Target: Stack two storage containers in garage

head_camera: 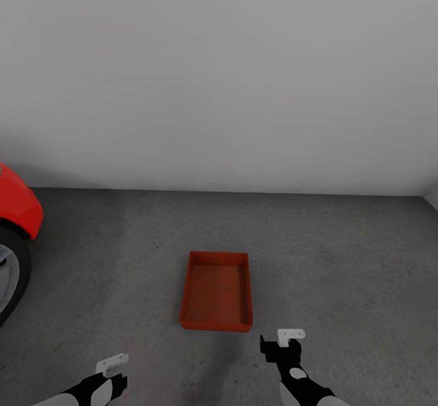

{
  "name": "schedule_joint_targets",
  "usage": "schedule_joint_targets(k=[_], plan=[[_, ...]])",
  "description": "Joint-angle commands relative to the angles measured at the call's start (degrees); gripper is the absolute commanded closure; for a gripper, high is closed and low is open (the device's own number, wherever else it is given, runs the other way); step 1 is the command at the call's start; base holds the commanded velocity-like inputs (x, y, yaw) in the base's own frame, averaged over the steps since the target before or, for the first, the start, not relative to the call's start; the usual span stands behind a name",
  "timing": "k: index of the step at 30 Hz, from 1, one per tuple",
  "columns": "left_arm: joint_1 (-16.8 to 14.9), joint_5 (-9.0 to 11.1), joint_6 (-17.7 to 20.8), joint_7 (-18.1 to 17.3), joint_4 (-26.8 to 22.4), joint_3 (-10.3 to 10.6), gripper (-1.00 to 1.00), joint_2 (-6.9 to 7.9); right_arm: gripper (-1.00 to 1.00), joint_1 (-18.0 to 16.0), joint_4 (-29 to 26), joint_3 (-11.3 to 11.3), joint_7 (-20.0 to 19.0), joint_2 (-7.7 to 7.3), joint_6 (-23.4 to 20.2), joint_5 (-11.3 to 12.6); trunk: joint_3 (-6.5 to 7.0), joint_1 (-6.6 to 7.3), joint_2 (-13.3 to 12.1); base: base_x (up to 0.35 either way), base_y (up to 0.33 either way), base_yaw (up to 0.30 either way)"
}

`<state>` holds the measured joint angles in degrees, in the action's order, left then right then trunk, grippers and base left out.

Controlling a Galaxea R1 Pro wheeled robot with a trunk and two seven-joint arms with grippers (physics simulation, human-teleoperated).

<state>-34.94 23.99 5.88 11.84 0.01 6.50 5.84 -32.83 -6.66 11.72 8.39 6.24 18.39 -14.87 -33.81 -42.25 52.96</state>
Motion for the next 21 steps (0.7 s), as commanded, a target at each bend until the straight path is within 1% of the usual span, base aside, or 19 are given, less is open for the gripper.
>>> schedule_joint_targets(k=[1, 9, 10, 12, 13, 16, 17, 19, 21], plan=[[-0.04, 0.40, 0.21, 0.13, 0.00, 0.50, -1.00, -0.02, -1.00, -0.04, 0.06, 0.42, 0.22, 0.04, 0.16, -0.62, -0.04, 0.00, 0.04, 0.000, 0.000, 0.000], [-0.04, 0.48, 0.24, 0.12, 0.00, 0.53, -1.00, -0.11, -1.00, -0.04, 0.65, 0.41, 0.17, 0.08, 0.16, -0.91, -0.04, 0.00, 0.04, 0.000, 0.000, 0.000], [-0.04, 0.46, 0.23, 0.12, 0.00, 0.50, -1.00, -0.12, -1.00, 0.02, 1.51, 0.26, 0.18, -0.60, -0.08, -1.05, -0.04, 0.00, 0.04, 0.000, 0.000, 0.000], [-0.04, 0.48, 0.25, 0.12, -0.01, 0.52, -1.00, -0.12, -1.00, 0.09, 3.93, -0.07, 0.02, -3.72, -0.32, -1.53, -0.04, 0.00, 0.04, 0.000, 0.000, 0.000], [-0.04, 0.47, 0.26, 0.12, -0.01, 0.52, -1.00, -0.12, -1.00, 0.11, 4.85, -0.15, -0.13, -4.95, -0.37, -1.61, -0.04, 0.00, 0.04, 0.000, 0.000, 0.000], [0.16, 0.40, 0.27, 0.12, -0.01, 0.53, -1.00, -0.16, -1.00, 0.12, 5.94, -0.18, -0.29, -6.28, -0.76, -1.41, -0.04, 0.00, 0.04, 0.000, 0.000, 0.000], [0.24, 0.39, 0.27, 0.12, -0.01, 0.53, -1.00, -0.18, -1.00, 0.13, 6.19, -0.19, -0.31, -6.48, -0.87, -1.35, -0.04, 0.00, 0.04, 0.000, 0.000, 0.000], [0.96, 0.31, 0.27, 0.09, 0.00, 0.53, -1.00, -0.30, -1.00, 0.25, 7.36, -0.20, -0.35, -7.10, -1.17, -1.24, -0.04, 0.00, 0.04, 0.000, 0.000, 0.000], [2.32, 0.11, 0.27, 0.06, 0.00, 0.56, -1.00, -0.39, -1.00, 0.86, 7.98, -0.18, -0.42, -7.57, -1.88, -1.14, -0.04, 0.00, 0.04, 0.000, 0.000, 0.000]])
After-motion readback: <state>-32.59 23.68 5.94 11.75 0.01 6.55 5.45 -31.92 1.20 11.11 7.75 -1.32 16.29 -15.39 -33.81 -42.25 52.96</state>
